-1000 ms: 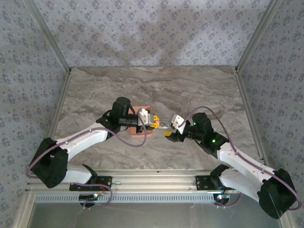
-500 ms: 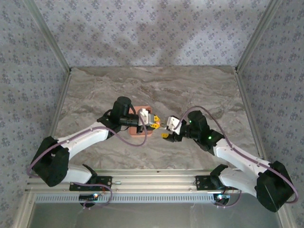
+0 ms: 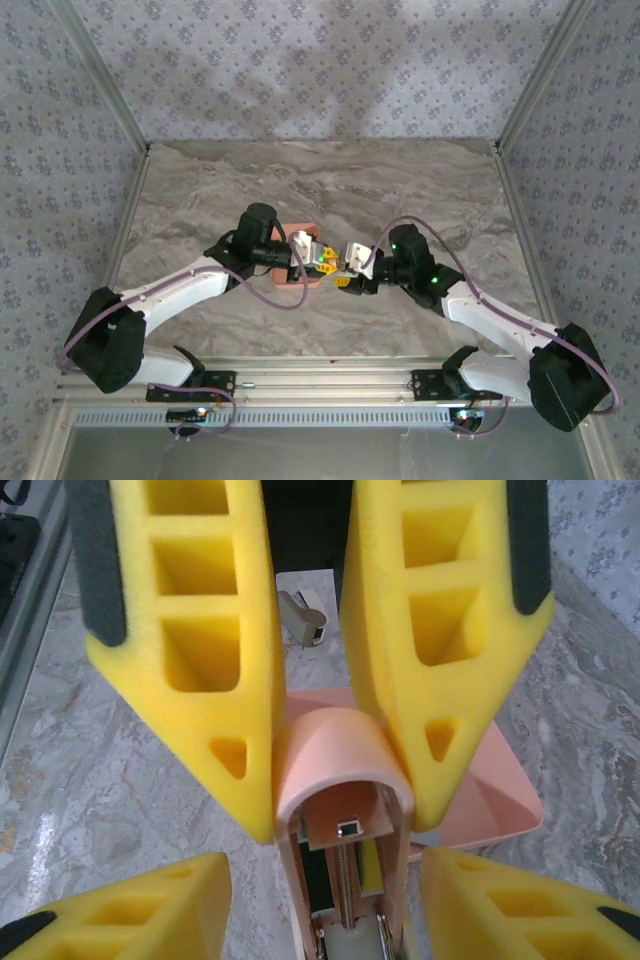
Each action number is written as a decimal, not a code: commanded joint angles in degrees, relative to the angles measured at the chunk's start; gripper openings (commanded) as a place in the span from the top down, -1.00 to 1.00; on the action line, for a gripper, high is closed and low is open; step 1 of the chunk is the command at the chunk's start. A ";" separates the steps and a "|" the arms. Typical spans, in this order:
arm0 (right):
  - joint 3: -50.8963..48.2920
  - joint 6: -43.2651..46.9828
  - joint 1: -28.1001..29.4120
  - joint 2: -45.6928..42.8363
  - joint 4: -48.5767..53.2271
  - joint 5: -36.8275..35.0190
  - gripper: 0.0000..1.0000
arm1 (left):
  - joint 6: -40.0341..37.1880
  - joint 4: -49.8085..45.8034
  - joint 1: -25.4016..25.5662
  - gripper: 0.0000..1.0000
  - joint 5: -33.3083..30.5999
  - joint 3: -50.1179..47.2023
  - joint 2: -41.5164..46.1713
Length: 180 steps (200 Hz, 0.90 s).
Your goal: Load the staples into the stapler
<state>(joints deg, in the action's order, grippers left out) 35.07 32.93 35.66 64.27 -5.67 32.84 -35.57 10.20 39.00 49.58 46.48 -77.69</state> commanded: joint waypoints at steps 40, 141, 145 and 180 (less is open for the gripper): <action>2.54 0.87 -2.20 1.62 2.60 5.30 0.16 | -1.77 -0.56 0.06 0.62 3.74 2.73 -0.27; -0.06 -9.97 -3.47 0.08 0.80 -4.51 0.64 | 8.79 1.06 -0.15 -0.12 -7.27 2.13 1.21; -0.16 -11.68 -3.57 0.14 0.64 -5.59 0.65 | 9.40 0.88 -0.18 -0.17 -8.06 1.93 1.29; -0.53 -24.43 -4.20 1.49 0.63 -15.12 0.68 | 18.87 0.73 -0.40 -0.53 -21.81 -0.03 2.54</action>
<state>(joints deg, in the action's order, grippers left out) 34.74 20.10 31.92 65.28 -4.47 26.41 -25.74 10.48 38.98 38.85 47.20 -77.49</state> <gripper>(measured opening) 0.224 0.728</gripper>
